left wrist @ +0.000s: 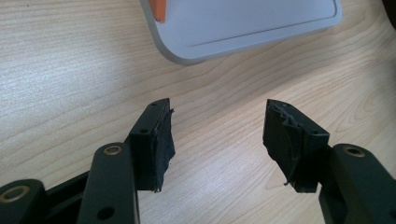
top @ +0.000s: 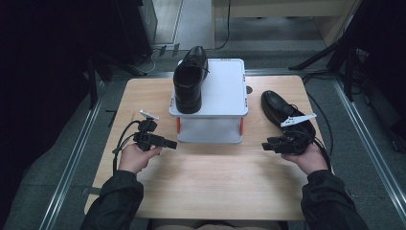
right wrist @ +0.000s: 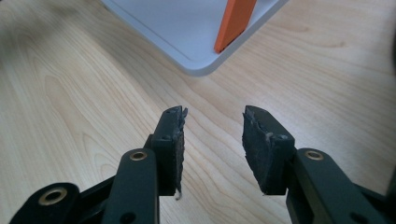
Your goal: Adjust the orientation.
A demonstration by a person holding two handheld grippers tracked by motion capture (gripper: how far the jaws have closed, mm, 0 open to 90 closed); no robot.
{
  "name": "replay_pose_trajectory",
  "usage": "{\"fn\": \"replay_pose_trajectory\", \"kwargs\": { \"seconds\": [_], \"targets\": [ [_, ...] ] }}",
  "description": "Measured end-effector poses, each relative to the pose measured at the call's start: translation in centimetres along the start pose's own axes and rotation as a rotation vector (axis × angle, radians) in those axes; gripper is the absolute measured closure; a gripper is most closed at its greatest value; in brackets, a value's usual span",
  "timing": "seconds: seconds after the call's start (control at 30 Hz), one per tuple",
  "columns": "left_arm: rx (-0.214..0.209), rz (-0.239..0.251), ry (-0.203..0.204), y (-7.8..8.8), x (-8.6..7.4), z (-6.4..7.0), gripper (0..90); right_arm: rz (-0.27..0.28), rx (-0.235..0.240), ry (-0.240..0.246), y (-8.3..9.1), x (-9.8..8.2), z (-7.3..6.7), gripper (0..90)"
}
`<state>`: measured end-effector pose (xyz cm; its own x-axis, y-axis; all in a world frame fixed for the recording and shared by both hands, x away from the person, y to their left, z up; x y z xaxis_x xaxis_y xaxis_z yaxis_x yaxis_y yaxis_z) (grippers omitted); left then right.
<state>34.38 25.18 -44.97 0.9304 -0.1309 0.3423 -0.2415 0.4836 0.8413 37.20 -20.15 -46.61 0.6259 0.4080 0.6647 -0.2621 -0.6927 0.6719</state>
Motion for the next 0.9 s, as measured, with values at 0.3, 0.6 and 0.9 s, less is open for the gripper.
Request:
{"fn": "replay_pose_trajectory", "kwargs": {
  "seconds": [0.3, 0.6, 0.9],
  "targets": [
    [0.007, -0.013, -0.012, -0.3, 0.1, -0.4, 42.6, 0.08, -0.052, 0.027, 3.6, 2.5, 1.4, 60.7],
    [0.006, -0.017, -0.009, -0.4, -0.3, -0.6, 42.9, -0.067, -0.146, -0.005, 6.2, 4.6, 4.0, 66.3],
    [0.01, -0.025, -0.013, -0.5, -0.5, -0.7, 43.1, -0.32, -0.196, -0.053, 7.0, 5.0, 5.3, 71.3]
  ]
}}
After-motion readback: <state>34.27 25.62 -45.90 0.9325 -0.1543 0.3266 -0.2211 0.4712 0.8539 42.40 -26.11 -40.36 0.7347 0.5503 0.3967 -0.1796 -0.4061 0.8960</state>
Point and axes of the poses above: each handheld gripper's, and its own axes: y roughly backward along the jaws, x roughly out of its top, z roughly to its right, the point moved 2 cm from there along -y, roughly forward along the jaws, and after that the axes turned 1 degree about x, right-handed, at the moved point
